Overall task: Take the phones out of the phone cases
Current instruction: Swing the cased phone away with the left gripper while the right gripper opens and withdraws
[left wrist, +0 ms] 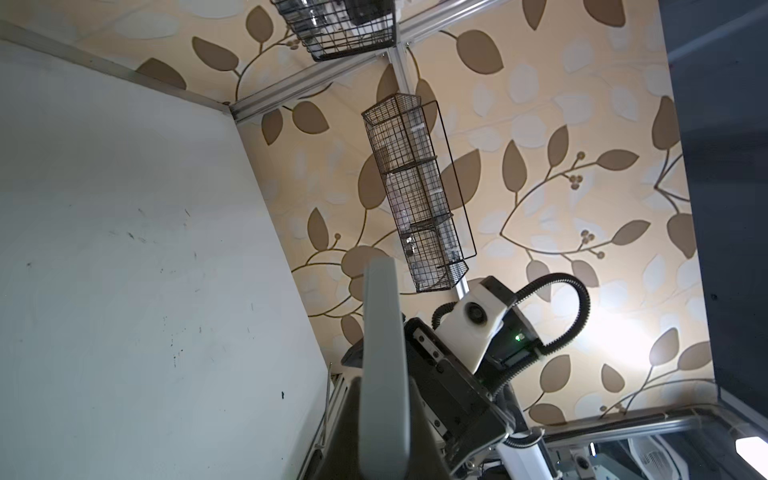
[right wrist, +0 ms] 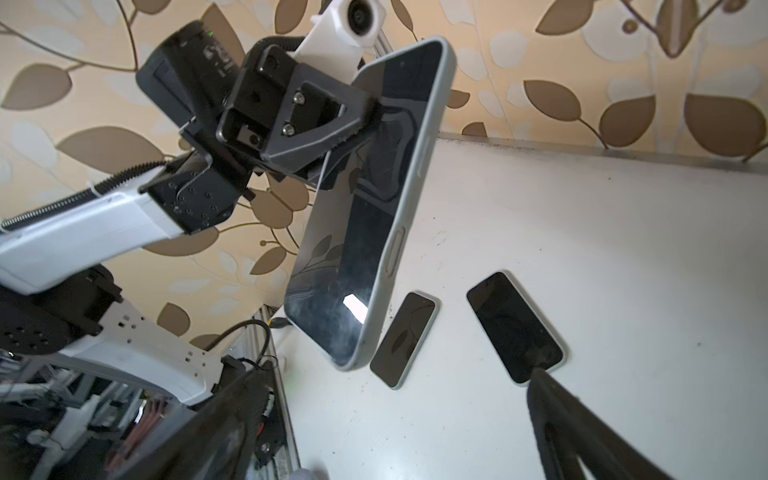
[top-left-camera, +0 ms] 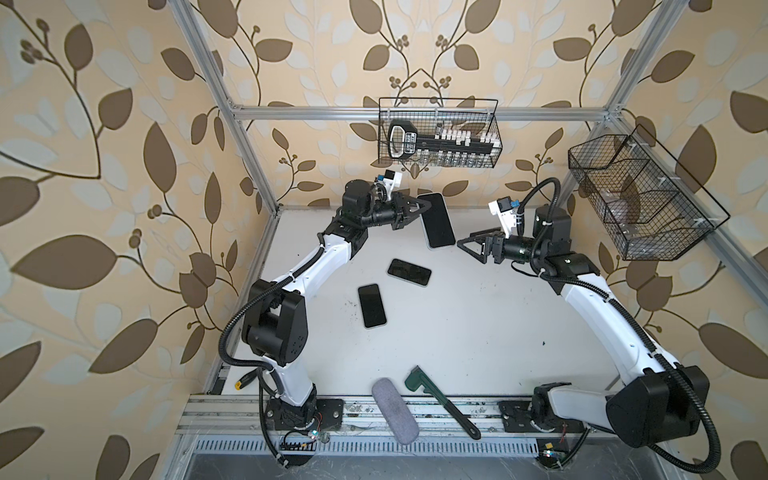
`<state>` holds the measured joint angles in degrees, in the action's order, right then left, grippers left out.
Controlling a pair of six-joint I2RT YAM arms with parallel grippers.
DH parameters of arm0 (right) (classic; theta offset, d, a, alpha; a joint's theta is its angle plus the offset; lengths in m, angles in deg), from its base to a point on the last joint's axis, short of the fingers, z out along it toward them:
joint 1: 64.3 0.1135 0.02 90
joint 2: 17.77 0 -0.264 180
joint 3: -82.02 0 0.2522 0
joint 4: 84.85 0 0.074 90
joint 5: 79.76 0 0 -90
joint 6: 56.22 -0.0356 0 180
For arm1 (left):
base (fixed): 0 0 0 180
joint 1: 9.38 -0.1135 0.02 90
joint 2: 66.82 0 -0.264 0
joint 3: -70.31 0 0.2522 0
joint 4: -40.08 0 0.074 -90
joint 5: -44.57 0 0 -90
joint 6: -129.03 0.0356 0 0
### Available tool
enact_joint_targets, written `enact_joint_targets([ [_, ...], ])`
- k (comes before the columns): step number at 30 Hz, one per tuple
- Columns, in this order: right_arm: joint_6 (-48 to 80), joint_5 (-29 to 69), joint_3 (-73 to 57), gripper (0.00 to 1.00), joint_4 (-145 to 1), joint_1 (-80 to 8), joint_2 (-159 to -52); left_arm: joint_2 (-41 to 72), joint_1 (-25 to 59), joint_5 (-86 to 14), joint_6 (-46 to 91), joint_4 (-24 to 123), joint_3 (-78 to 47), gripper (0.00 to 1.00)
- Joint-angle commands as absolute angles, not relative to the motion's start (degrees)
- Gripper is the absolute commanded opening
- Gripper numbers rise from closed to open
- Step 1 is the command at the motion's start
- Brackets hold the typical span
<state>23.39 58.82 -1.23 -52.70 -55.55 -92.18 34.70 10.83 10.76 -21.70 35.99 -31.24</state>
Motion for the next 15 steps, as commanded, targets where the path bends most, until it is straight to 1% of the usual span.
enact_joint_targets([
  [1,37.1,57.66,-6.63,0.94,-36.21,-53.64,-94.25,35.15,9.81,21.63,-9.06,43.3,-38.15,0.0],
  [3,38.49,57.88,-7.54,0.88,-34.69,-52.65,-95.15,35.4,9.31,22.25,-3.94,48.44,-39.48,0.0],
  [6,41.8,57.1,-9.29,0.84,-30.77,-50.87,-96.52,34.33,8.36,24.32,2.5,50.51,-38.83,0.0],
  [9,44.67,55.76,-11.22,0.77,-27.78,-48.66,-97.85,33.03,7.29,25.89,12.09,57.46,-38.76,0.0],
  [13,45.68,54.0,-11.22,0.71,-27.3,-45.54,-98.6,29.58,6.79,24.02,27.7,69.49,-36.93,0.0],
  [15,45.03,52.87,-9.99,0.7,-28.92,-43.64,-98.87,27.32,6.8,23.6,28.08,67.77,-33.9,0.0],
])
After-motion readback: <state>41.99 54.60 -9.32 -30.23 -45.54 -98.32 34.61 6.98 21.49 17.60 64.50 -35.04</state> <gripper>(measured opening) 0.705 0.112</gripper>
